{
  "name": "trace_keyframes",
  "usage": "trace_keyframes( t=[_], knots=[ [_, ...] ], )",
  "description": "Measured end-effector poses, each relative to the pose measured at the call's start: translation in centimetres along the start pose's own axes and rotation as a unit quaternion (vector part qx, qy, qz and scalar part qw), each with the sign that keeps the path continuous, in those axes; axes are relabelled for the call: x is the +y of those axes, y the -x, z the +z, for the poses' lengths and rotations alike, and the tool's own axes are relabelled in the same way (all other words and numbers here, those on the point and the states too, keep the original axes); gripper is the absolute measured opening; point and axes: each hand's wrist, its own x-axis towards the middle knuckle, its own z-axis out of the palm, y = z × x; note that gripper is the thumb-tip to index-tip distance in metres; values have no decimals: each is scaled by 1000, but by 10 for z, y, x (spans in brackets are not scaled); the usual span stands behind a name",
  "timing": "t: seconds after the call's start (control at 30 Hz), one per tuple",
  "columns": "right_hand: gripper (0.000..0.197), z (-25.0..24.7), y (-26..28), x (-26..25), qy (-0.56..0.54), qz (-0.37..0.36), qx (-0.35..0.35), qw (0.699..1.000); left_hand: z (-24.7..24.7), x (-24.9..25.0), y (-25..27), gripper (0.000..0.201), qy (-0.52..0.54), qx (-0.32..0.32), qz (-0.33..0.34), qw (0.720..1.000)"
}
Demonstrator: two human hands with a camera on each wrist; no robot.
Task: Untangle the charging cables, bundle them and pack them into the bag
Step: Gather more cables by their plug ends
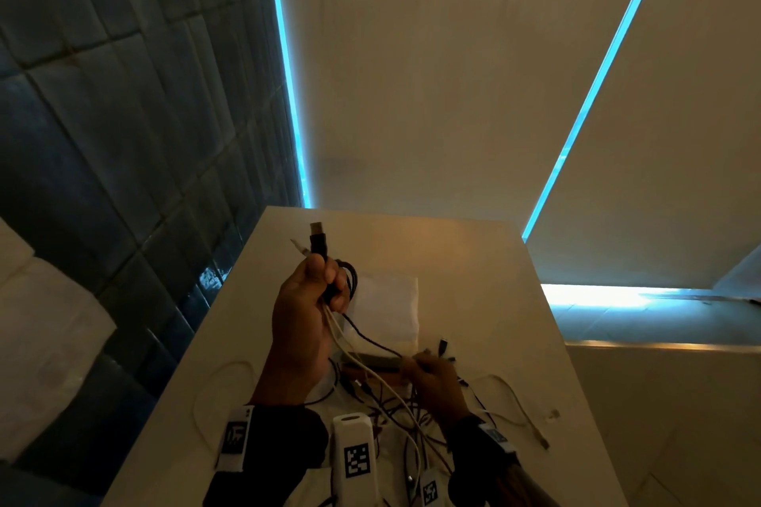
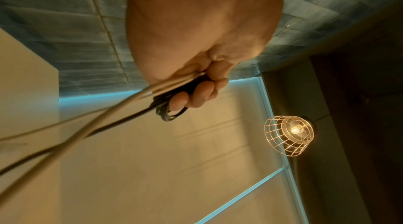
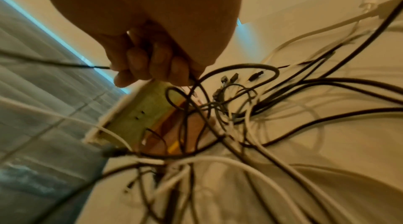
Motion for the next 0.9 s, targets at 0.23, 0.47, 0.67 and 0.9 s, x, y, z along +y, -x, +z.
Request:
trace_keyframes(
  t=[0.23,0.47,0.67,0.9],
  knots=[
    [22,-16,-1,-86,-170,-57,40,983,-5,-18,-3,36,-115,34,-43,992],
    [20,-15,13,-132,-255,-146,-70,953,0,-23,1,35,-154,6,-133,979],
    [19,-19,24,-132,-193,-160,-165,954,4,-12,7,40,-1,9,-126,992],
    [26,-18,26,-107,-175,-89,-213,957,6,0,7,35,138,-21,-67,988]
  ],
)
